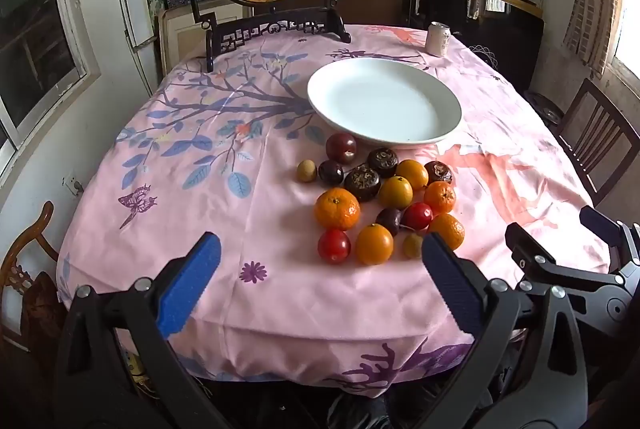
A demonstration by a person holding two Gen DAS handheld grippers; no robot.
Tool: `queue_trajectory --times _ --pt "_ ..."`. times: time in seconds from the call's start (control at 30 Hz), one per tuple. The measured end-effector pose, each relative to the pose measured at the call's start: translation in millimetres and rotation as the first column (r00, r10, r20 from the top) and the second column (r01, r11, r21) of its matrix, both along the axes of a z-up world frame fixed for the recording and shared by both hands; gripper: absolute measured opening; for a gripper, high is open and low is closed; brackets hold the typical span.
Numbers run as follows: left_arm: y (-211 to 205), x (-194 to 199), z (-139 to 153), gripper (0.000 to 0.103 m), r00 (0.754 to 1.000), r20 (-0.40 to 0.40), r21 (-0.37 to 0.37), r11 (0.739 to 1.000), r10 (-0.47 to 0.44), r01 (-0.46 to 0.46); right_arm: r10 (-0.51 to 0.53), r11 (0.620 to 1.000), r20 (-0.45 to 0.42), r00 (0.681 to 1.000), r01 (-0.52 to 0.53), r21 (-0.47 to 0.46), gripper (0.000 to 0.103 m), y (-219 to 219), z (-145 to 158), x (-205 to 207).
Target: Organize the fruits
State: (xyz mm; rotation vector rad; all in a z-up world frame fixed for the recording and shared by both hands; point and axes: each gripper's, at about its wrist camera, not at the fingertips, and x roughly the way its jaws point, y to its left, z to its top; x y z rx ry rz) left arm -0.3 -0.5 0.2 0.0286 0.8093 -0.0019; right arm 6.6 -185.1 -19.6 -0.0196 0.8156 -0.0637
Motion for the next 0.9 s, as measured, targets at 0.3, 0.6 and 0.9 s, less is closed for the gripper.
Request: queue_trajectory --times 0.3,0.6,0.9 --pt "-3 2 -1 0.101 1.0 -0.004 0.001 1.0 0.0 0.0 -0.001 1.0 0.001 1.0 0.001 0.001 0.102 0 -1 0" --pt "-3 0 -2 0.101 1.0 -0.009 0.002 1.0 -0.002 0.002 0.001 1.0 -0.001 1.0 -0.001 0.003 0.102 0 -1 0" --pt "2 4 -15 0.101 1.0 -0.019 0.003 1.0 -0.004 0.004 0.001 1.0 -0.002 1.0 -0.001 0.004 0.102 0 -1 0"
